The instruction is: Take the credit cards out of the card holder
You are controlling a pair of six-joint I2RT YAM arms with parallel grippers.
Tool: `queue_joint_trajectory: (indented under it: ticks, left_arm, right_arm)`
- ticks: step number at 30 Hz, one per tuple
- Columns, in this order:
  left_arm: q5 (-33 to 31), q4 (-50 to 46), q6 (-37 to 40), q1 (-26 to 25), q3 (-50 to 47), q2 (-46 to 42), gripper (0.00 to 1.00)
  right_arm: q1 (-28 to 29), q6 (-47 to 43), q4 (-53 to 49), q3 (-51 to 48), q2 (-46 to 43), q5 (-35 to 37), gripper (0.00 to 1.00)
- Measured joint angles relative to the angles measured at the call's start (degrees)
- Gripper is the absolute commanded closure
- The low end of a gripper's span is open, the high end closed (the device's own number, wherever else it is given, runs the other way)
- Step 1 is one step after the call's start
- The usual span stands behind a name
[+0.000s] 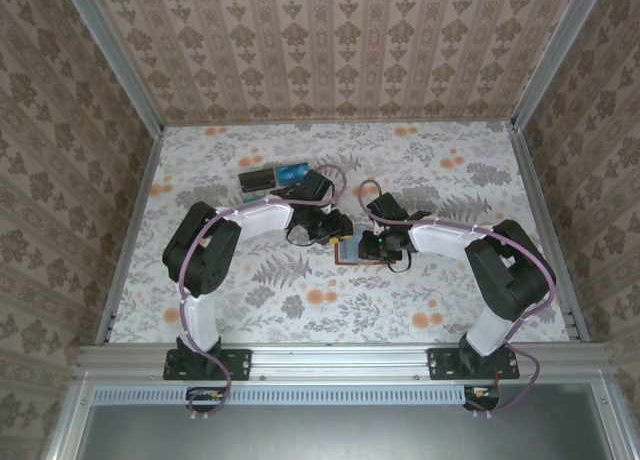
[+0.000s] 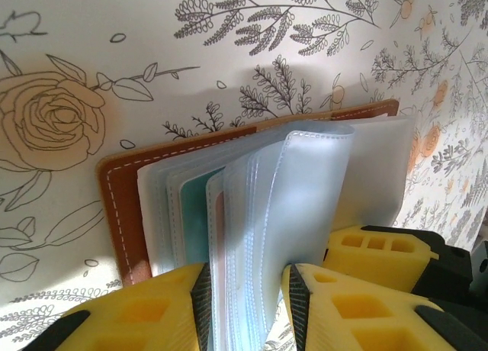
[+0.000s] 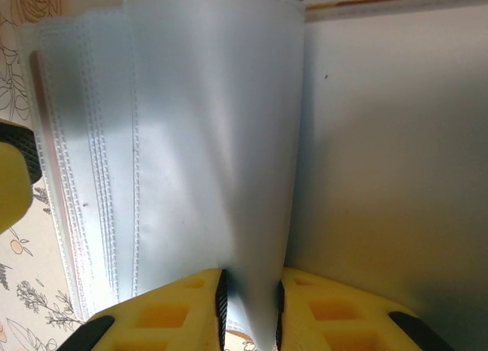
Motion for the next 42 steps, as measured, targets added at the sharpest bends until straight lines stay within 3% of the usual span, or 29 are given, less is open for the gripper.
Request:
queue_joint_trajectory:
  ticks: [42]
  left_arm:
    - [-5.9,-8.5,0.8,-2.7,4.9,2.9,0.64]
  right_arm:
    - [-2.2,1.1,5.9,-2.6,0.0,-4.0,0.75]
